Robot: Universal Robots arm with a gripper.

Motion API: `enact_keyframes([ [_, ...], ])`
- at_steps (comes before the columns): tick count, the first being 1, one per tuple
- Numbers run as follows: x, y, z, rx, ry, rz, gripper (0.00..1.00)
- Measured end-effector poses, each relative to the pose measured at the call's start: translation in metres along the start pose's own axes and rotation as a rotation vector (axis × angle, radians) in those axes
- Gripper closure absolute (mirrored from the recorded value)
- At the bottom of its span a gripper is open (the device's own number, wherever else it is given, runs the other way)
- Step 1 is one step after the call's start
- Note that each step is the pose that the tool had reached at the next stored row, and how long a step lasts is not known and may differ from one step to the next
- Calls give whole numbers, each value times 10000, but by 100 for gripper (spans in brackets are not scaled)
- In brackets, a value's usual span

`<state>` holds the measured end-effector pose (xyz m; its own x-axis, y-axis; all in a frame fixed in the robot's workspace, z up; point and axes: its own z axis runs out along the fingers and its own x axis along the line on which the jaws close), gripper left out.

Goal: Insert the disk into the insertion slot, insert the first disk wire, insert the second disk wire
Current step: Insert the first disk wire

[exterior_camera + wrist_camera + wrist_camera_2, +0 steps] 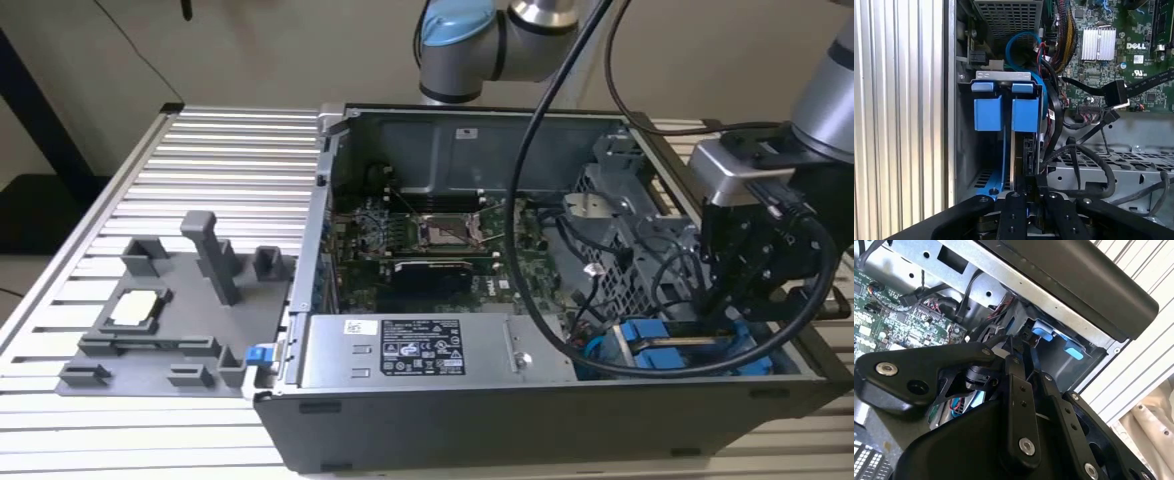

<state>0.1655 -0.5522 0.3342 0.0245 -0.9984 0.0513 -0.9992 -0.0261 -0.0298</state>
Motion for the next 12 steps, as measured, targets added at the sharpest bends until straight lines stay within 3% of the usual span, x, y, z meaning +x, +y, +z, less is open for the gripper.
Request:
enact_keyframes([
  [6,1,-1,-19,0,-6,2,73],
  [12,12,-7,-238,0,-5,6,73],
])
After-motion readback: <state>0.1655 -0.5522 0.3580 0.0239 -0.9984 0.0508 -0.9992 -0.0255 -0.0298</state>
